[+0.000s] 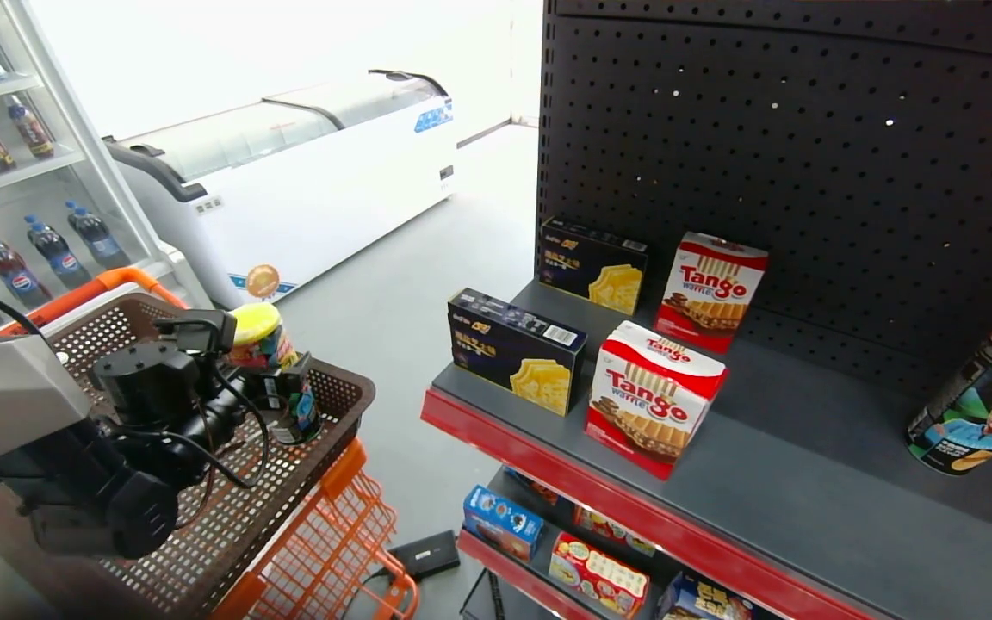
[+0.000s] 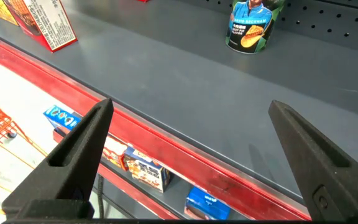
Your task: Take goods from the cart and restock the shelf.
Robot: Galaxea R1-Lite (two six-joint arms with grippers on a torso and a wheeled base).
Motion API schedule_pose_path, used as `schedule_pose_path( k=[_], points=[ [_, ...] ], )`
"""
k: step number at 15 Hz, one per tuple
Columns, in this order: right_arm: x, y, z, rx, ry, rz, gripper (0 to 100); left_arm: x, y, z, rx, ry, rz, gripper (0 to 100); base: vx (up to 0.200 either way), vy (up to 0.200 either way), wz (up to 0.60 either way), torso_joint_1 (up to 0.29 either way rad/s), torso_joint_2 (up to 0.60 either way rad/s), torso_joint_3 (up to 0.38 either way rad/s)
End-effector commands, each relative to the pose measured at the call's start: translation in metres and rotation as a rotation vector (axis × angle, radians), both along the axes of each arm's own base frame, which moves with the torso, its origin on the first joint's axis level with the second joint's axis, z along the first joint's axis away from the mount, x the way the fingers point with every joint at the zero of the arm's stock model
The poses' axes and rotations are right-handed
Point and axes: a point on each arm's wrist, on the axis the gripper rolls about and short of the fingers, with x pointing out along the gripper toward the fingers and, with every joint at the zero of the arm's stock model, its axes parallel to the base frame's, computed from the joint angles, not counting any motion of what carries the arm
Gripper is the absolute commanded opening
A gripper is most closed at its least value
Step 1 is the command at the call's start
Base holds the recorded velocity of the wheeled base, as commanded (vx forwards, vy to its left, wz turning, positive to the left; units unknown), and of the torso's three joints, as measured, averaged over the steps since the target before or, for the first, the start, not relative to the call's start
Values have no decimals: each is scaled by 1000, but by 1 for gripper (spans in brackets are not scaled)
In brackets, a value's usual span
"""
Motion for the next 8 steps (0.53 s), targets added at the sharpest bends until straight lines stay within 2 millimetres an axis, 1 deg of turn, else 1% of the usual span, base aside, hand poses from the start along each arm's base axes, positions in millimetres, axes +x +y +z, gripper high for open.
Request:
schedule_pose_path(
  k=[1,4,5,6,8],
  points=[
    [0,0,0,0,2,1,100,12,0,-14,-1,16,0,100,0,0,0,0,0,0],
    [0,0,0,0,0,1,100,23,-1,-20,-5,9,-5,100,0,0,0,0,0,0],
    [0,0,0,0,0,-1,100,30,0,-25,-9,1,-3,0,0,0,0,0,0,0],
    [0,0,0,0,0,-1,100,36,1,-24,-19,-15,-2,0,0,0,0,0,0,0],
    [0,0,0,0,2,-1,100,42,2,-21,-15,-33,-1,0,0,0,0,0,0,0]
  ],
)
